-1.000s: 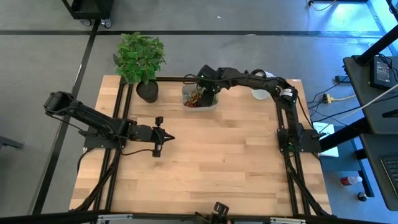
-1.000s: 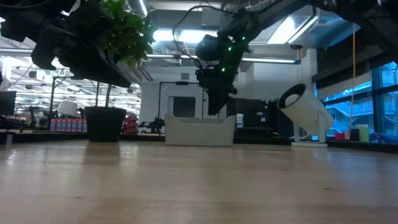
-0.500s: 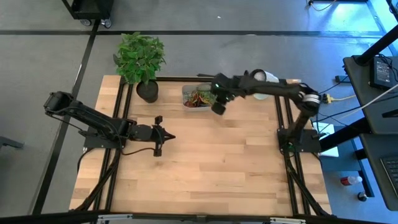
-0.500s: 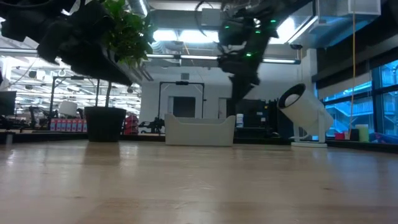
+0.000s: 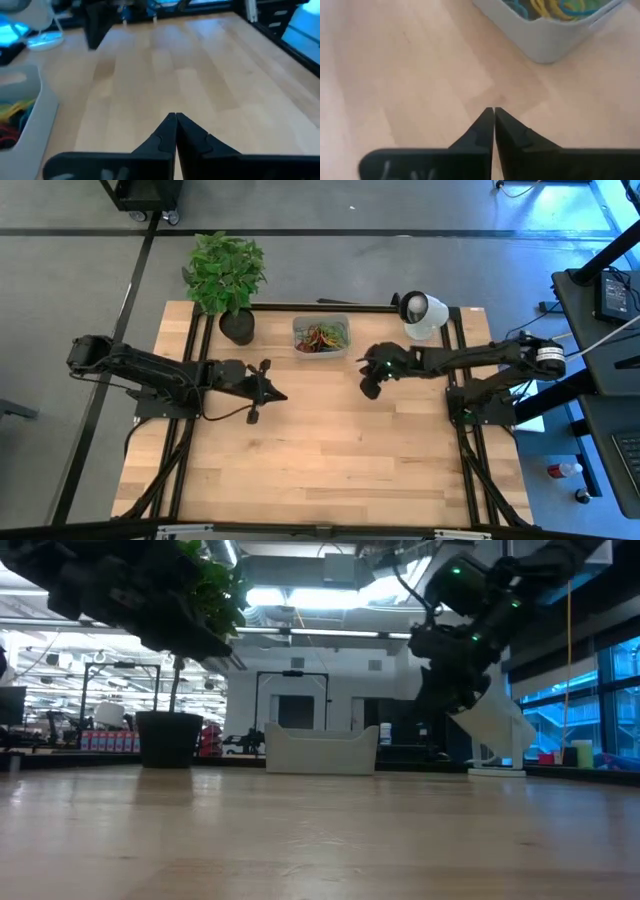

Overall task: Pick and place rubber bands into bin
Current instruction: Return to Home Position

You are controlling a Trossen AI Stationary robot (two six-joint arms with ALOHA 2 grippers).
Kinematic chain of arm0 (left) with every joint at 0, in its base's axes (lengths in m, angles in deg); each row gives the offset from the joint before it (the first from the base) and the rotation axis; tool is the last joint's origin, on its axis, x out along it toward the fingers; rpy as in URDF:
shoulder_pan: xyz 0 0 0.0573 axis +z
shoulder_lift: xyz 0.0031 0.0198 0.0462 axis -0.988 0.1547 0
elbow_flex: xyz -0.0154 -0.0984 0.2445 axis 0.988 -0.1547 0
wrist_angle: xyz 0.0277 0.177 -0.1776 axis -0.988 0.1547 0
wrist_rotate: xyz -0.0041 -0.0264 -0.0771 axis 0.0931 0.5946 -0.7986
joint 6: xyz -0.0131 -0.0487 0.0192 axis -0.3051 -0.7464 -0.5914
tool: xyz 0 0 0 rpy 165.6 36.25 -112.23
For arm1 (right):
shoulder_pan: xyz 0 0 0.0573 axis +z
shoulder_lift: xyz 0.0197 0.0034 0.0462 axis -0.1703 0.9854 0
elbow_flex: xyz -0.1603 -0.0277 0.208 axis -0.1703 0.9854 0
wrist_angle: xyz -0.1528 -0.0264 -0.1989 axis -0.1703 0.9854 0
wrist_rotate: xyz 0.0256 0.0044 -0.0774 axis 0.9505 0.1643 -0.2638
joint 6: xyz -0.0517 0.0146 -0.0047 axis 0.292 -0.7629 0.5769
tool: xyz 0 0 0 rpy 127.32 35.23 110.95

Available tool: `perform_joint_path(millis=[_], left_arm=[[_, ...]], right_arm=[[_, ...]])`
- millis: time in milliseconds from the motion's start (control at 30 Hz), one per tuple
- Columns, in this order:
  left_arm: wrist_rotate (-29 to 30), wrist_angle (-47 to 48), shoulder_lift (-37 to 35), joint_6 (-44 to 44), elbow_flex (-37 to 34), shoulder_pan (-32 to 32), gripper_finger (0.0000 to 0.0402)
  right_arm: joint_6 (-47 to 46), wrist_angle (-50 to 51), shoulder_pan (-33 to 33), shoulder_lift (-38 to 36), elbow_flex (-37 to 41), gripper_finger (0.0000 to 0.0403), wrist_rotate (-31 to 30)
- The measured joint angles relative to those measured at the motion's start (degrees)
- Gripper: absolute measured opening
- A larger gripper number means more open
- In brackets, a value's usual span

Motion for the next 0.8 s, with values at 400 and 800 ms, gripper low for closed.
perform_joint_path(millis=[400, 800], left_arm=[[10.7, 5.8, -3.3, -7.2, -0.1, 3.5, 0.0007], [11.1, -10.5, -28.7, -7.2, -20.6, 2.4, 0.0006]], right_arm=[[-4.3, -3.3, 4.3, -0.4, 5.4, 0.0005, -1.1], [-3.3, -4.7, 6.8, -0.4, 5.6, 0.0016, -2.8]])
